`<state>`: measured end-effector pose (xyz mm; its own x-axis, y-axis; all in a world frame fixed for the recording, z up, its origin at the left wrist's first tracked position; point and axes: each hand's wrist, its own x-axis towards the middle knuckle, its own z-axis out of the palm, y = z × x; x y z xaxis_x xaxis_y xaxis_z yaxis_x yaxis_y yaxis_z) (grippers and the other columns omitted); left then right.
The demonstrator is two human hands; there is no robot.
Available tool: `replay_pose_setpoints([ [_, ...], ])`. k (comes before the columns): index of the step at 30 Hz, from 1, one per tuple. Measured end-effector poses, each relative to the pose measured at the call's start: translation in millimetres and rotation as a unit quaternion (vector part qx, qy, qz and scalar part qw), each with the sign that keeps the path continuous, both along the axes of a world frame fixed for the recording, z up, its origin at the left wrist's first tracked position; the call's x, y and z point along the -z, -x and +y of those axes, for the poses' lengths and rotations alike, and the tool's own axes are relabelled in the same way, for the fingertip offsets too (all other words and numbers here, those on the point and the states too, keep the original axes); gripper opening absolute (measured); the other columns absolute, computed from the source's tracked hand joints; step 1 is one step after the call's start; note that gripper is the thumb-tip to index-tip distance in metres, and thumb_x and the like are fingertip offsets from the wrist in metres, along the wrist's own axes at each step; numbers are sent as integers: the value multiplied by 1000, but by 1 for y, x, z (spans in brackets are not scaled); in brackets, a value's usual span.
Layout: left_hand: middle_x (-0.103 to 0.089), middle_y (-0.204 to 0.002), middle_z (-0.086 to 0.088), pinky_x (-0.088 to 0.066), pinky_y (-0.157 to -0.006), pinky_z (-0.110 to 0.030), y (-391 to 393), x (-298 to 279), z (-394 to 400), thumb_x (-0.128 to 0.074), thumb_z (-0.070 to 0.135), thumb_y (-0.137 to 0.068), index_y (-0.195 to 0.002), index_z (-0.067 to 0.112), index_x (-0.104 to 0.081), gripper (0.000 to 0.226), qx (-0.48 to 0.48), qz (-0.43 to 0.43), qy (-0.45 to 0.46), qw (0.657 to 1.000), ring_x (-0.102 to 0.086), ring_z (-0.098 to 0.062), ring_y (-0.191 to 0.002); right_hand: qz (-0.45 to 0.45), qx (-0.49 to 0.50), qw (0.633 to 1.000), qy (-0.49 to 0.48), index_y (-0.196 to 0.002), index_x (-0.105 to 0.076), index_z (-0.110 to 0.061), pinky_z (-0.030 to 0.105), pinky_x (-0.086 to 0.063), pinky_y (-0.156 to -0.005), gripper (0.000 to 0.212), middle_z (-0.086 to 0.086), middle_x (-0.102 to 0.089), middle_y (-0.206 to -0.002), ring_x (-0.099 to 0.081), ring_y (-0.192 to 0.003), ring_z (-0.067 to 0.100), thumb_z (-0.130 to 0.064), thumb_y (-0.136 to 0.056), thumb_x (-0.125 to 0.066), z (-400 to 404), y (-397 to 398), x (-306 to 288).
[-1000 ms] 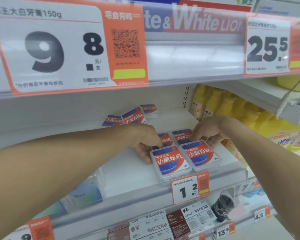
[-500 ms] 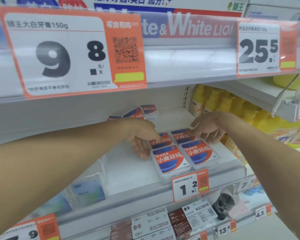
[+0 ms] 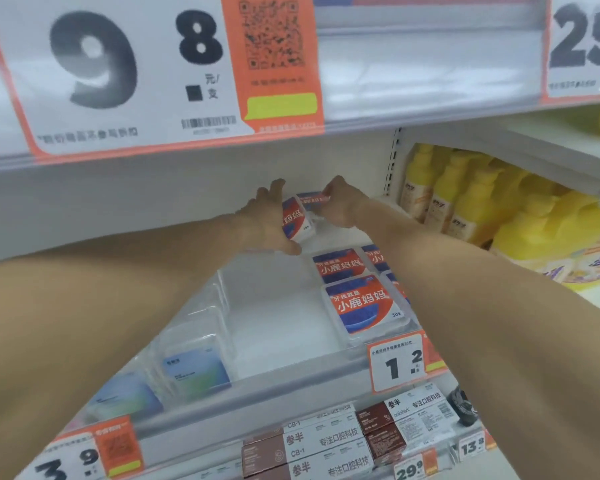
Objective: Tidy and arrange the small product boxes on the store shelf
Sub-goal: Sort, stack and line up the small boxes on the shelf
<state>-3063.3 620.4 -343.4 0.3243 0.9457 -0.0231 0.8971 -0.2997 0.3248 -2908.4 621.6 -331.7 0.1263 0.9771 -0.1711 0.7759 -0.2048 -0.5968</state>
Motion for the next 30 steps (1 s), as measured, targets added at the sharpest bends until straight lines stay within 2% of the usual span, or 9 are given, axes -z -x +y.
replay_pose_setpoints([
  [4,-57,-126,-12,-49,-76,-31,15,-14,11,-85,25,-70,-140,9,-30,91,-22,-13,-14,1000,-55,-22,-100,30,58,998,16,-146,-24,-6,31,-41,-82,69,11,-49,-136,-53,-120,30,-32,-95,-63,21,9,14],
  [7,-55,-129,-9,-49,-77,-32,21,-19,9,-81,42,-73,-139,10,-33,88,-54,-6,36,998,-53,-20,-99,40,98,994,-9,-135,-38,-2,29,-43,-75,68,7,-55,-114,-58,-103,26,-36,-87,-72,27,14,16],
  [12,-56,-108,4,-43,-78,-27,5,-4,-6,-80,46,-73,-126,16,-48,69,9,3,81,997,-53,-15,-93,60,99,991,-61,-143,-31,-2,28,-56,-56,67,14,-57,-129,-67,-89,26,-7,-87,-68,19,-6,-4],
  [14,-61,-113,2,-43,-79,-26,0,-2,-6,-83,43,-70,-124,16,-53,68,22,25,90,995,-56,-17,-96,83,87,990,-78,-142,-33,-5,33,-61,-68,63,12,-56,-132,-69,-91,25,-3,-88,-66,3,-24,-16],
  [16,-62,-110,-2,-45,-78,-27,0,-5,-4,-86,43,-65,-118,14,-56,67,10,53,86,995,-59,-20,-95,103,83,989,-68,-126,-46,-7,32,-62,-71,45,11,-63,-120,-71,-83,21,-6,-88,-69,-20,-44,-25],
  [19,-60,-100,-8,-41,-70,-28,2,-16,1,-82,37,-73,-108,3,-61,53,1,82,12,997,-58,-26,-89,128,97,987,-10,-106,-53,-8,21,-57,-52,26,9,-70,-93,-71,-70,16,-11,-88,-71,-52,-74,-26],
  [24,-65,-106,-4,-46,-66,-26,-2,-43,1,-76,34,-80,-114,9,-63,43,1,-124,-22,992,-63,-24,-87,-55,107,989,84,-115,-60,-11,27,-52,-62,50,4,-64,-100,-62,-83,18,-42,-80,-77,-70,-108,-12],
  [27,-65,-100,3,-47,-59,-22,-17,-49,-15,-75,29,-82,-115,20,-61,37,30,-170,72,982,-63,-11,-77,-1,109,985,137,-118,-56,-15,34,-56,-77,65,4,-66,-106,-65,-93,22,-50,-70,-82,-71,-115,-8],
  [30,-70,-114,-7,-55,-86,-32,-32,-32,-27,-71,20,-87,-117,11,-65,32,70,-162,148,973,-67,-19,-98,68,100,979,163,-128,-55,-11,38,-56,-89,64,8,-67,-113,-66,-100,25,-38,-75,-80,-76,-113,-11],
])
